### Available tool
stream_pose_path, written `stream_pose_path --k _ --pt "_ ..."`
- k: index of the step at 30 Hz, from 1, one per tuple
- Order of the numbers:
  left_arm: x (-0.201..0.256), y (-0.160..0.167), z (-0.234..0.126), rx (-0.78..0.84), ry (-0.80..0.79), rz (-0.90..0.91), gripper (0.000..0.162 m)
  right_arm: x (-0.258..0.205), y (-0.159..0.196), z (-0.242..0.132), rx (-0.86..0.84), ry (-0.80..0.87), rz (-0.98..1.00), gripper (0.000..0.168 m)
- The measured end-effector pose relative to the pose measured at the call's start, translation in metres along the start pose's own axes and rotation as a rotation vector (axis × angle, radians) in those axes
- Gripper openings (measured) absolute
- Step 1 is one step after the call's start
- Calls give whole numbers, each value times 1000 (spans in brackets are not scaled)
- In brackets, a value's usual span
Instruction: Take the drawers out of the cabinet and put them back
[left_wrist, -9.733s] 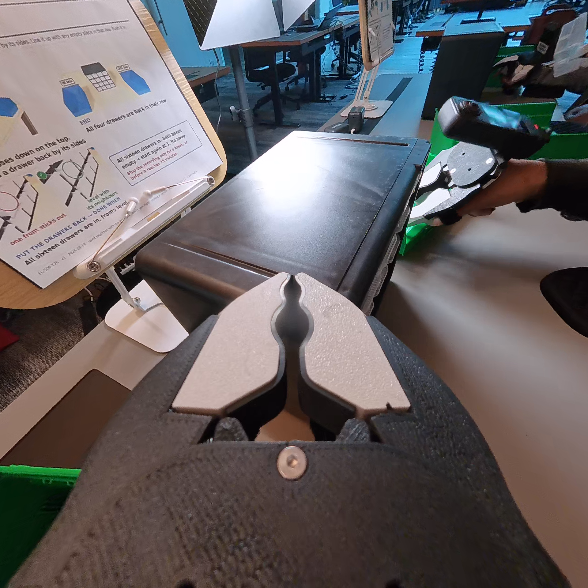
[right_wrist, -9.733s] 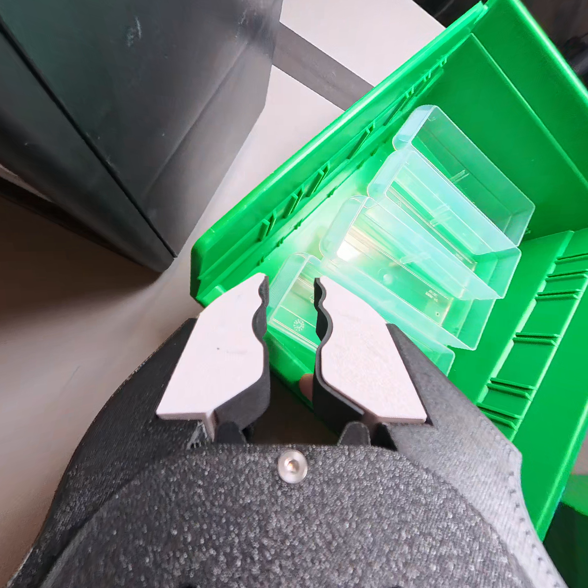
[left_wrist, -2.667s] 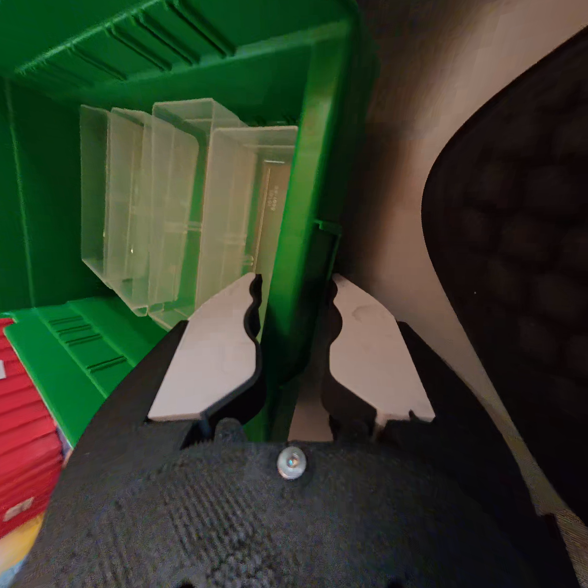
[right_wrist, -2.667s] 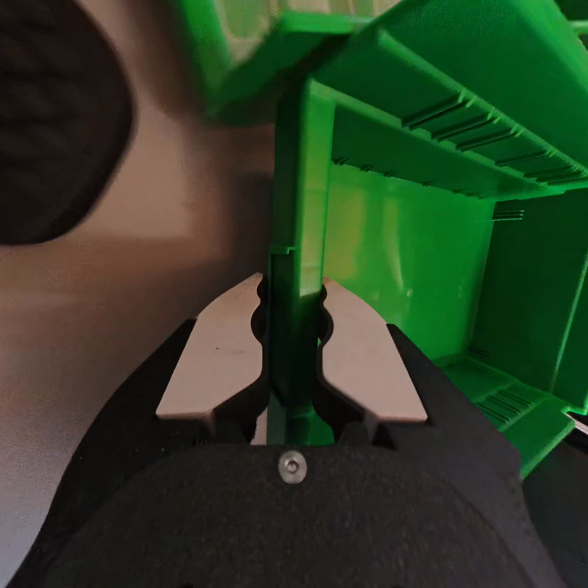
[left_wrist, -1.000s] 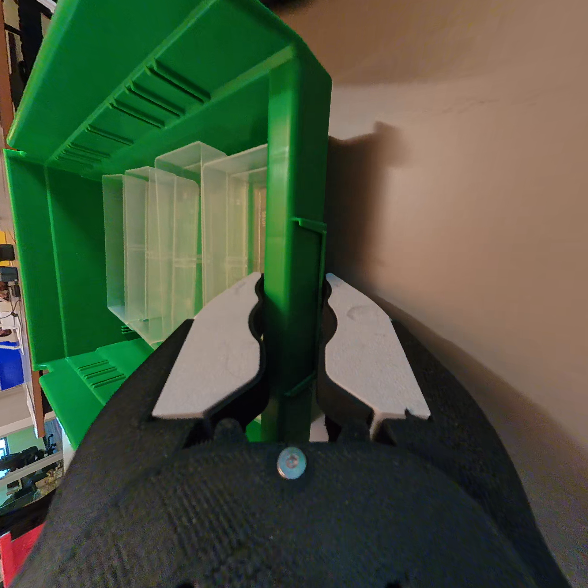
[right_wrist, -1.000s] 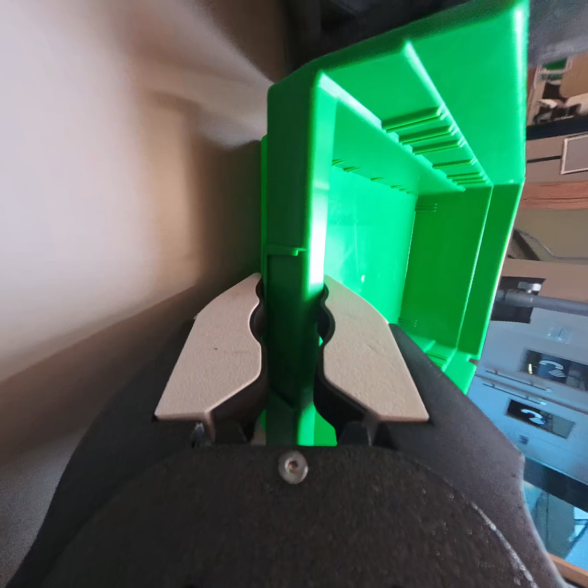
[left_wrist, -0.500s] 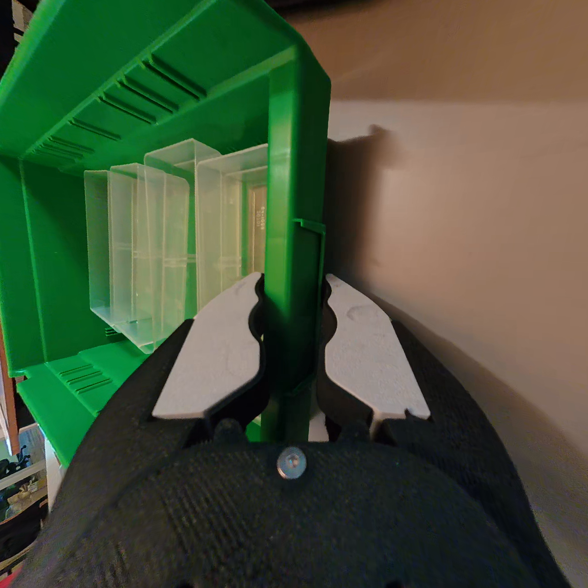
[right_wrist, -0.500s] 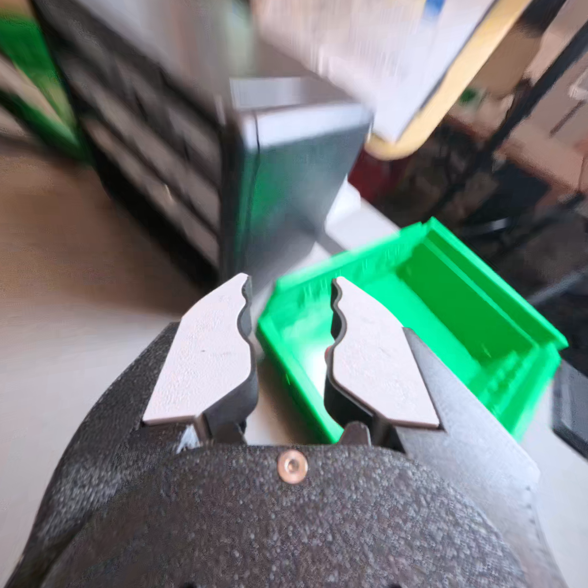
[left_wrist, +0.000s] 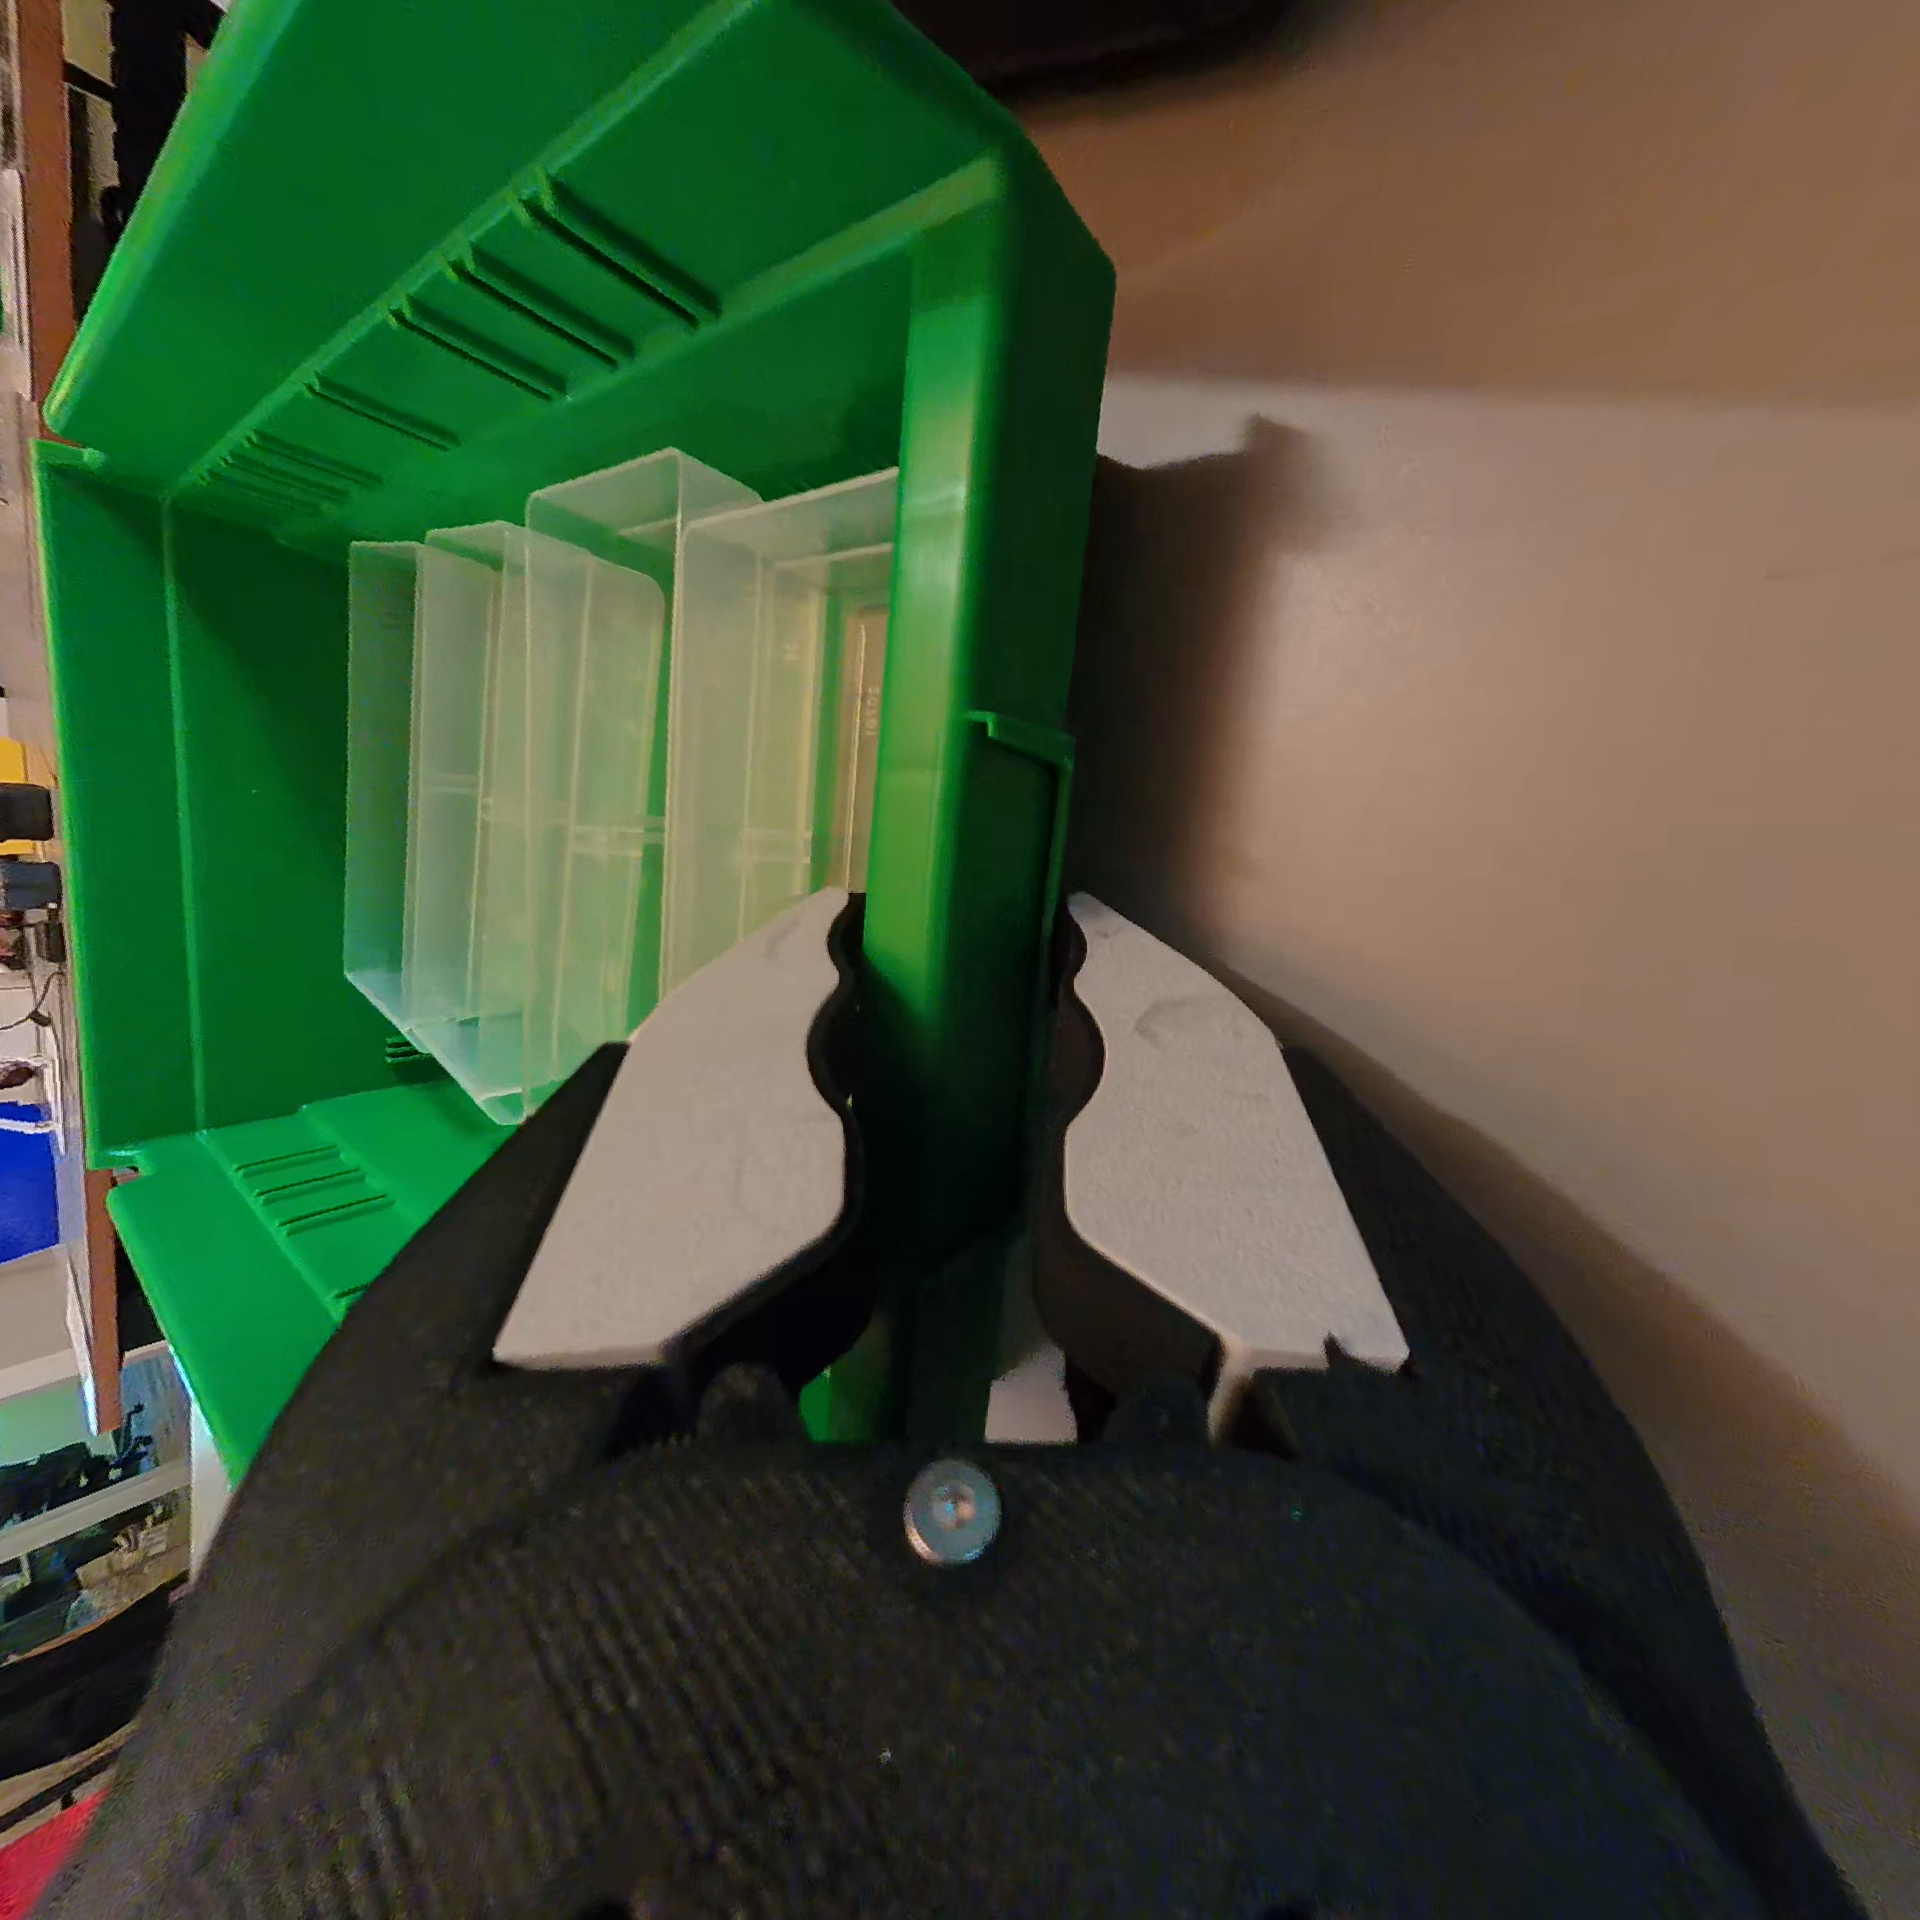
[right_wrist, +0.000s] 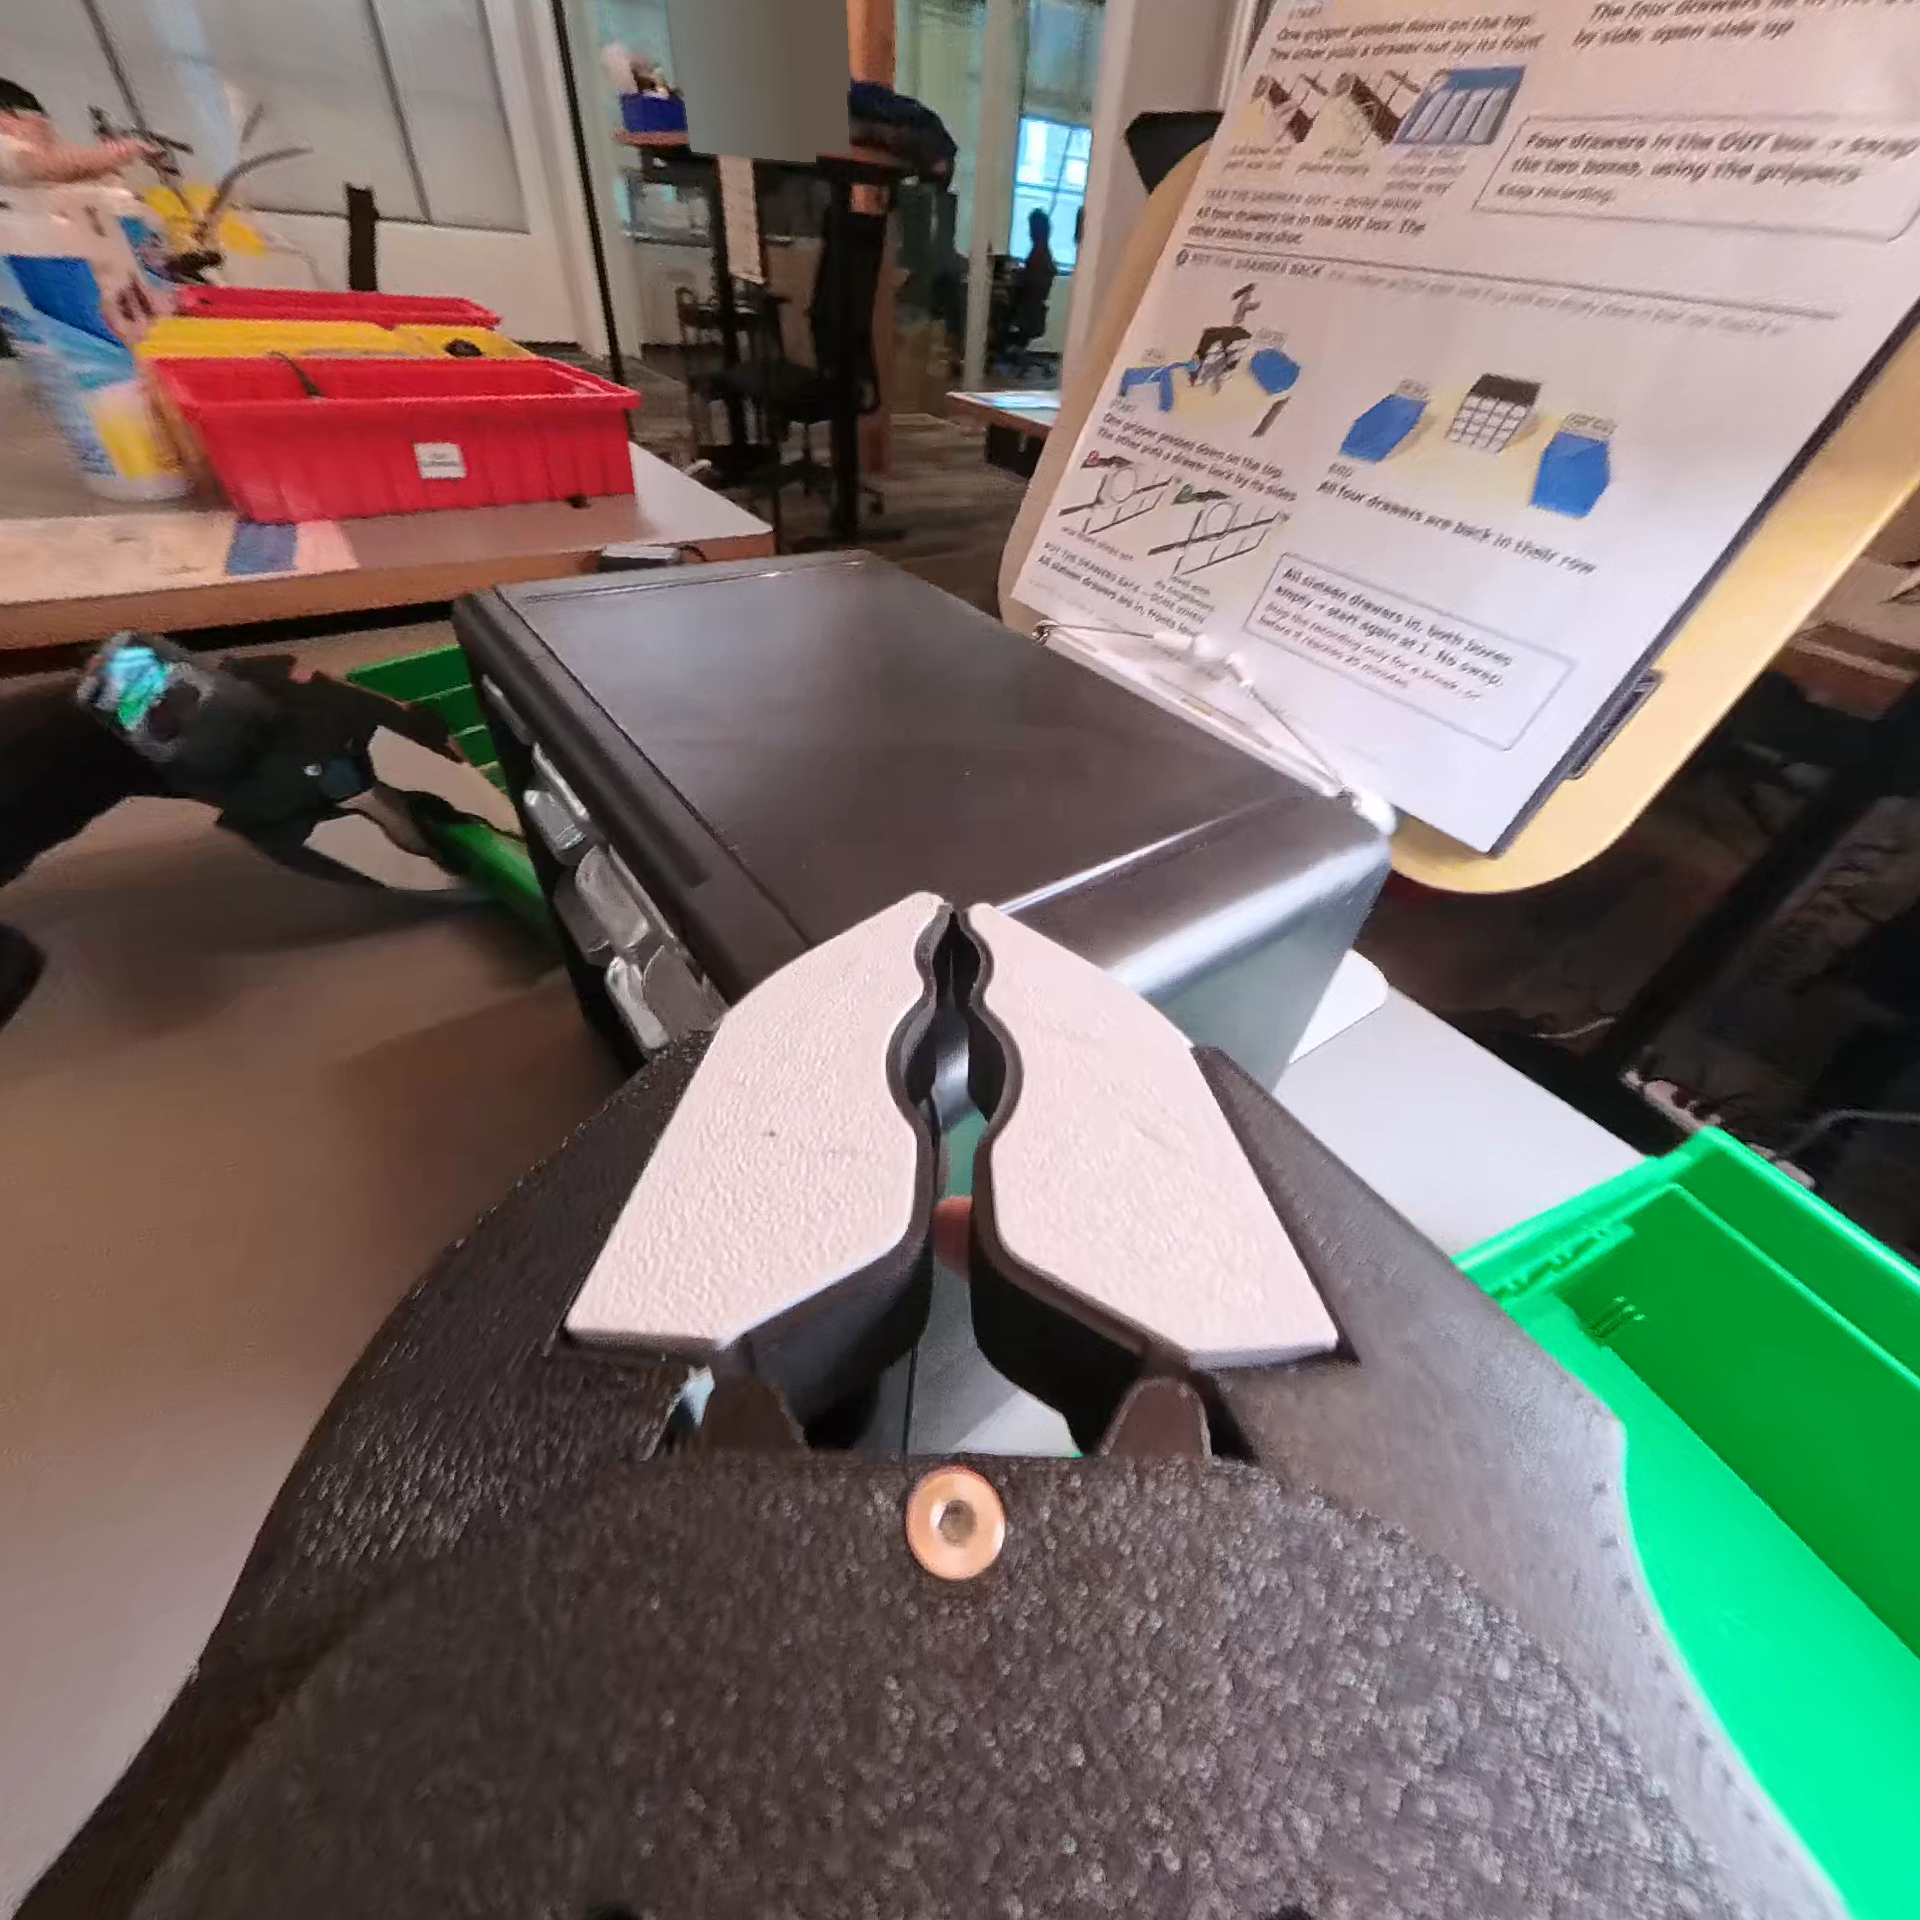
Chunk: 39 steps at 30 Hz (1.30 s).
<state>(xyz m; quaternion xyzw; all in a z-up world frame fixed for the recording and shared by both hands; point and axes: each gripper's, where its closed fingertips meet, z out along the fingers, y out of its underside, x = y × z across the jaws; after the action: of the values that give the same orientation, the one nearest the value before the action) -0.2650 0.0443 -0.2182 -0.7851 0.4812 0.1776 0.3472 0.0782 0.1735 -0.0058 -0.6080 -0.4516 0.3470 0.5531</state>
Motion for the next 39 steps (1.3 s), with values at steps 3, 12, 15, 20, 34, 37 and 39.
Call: stream_pose_path --k 3,12,15,20,34,37,39 --pt "0 0 0 -5 -14 -12 34 -1 6 -1 13 -45 27 0" --pt "-5 -16 -22 161 48 -226 41 -2 6 0 2 -110 80 0" --pt "-24 -33 -46 278 23 -323 40 -2 6 0 2 -119 91 0" --pt "-75 -39 -64 276 -60 -416 39 -2 6 0 -10 -113 84 0" --pt "-123 23 -19 -282 80 -195 40 -3 5 0 7 -108 100 0" --pt "-126 39 -16 -362 84 -149 38 -3 5 0 12 -111 105 0" --pt "-131 49 -10 -408 80 -113 36 -3 5 0 19 -117 113 0"
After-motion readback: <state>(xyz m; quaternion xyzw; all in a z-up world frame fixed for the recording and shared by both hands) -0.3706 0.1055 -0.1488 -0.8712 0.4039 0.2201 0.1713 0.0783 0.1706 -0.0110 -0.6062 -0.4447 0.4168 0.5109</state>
